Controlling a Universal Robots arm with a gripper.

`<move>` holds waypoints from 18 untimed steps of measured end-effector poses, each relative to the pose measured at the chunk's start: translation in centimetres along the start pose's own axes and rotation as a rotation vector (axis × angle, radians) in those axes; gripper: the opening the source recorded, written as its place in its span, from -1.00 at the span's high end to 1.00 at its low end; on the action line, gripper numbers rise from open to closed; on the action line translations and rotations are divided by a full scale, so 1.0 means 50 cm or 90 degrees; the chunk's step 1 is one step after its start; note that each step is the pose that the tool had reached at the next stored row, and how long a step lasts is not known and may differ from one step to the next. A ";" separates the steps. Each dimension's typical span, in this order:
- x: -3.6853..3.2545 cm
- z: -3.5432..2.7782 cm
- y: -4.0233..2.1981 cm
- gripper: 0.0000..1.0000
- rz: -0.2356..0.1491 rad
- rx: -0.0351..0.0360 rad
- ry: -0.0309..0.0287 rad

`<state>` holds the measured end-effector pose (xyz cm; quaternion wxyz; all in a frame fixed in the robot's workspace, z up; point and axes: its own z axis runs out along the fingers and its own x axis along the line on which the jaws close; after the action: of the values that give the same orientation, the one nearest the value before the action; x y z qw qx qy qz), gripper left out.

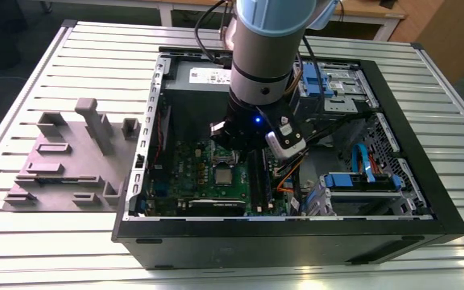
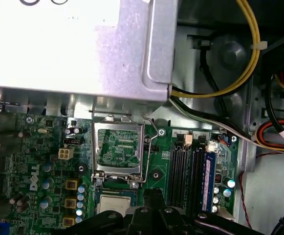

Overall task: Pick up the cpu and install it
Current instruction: 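Close the cpu cover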

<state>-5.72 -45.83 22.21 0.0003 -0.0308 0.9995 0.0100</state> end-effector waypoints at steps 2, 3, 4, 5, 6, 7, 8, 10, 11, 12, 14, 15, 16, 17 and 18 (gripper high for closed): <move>0.000 0.000 0.000 0.80 0.000 0.0000 0.0000; 0.000 0.000 0.000 0.80 -0.004 0.0000 0.0000; 0.000 0.001 0.000 0.80 -0.011 -0.0001 0.0001; 0.000 0.001 0.000 0.80 -0.021 -0.0001 0.0003; 0.000 0.002 0.000 0.80 -0.032 -0.0001 0.0006; 0.000 0.003 0.000 0.80 -0.043 0.0000 0.0008; 0.000 0.003 0.000 0.80 -0.055 -0.0001 0.0011; 0.000 0.004 0.000 0.80 -0.075 0.0001 0.0016; -0.001 0.004 0.000 0.80 -0.082 0.0001 0.0017; -0.002 0.004 0.000 0.80 -0.089 0.0000 0.0018; -0.004 0.005 0.000 0.80 -0.103 -0.0001 0.0021; -0.005 0.005 0.000 0.80 -0.110 -0.0001 0.0022; -0.005 0.005 0.000 0.80 -0.115 -0.0002 0.0022; -0.005 0.005 0.000 0.80 -0.115 -0.0001 0.0023; -0.005 0.005 0.000 0.80 -0.115 -0.0002 0.0022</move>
<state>-5.46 -45.83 21.97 -0.0006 -0.1211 0.9926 0.0100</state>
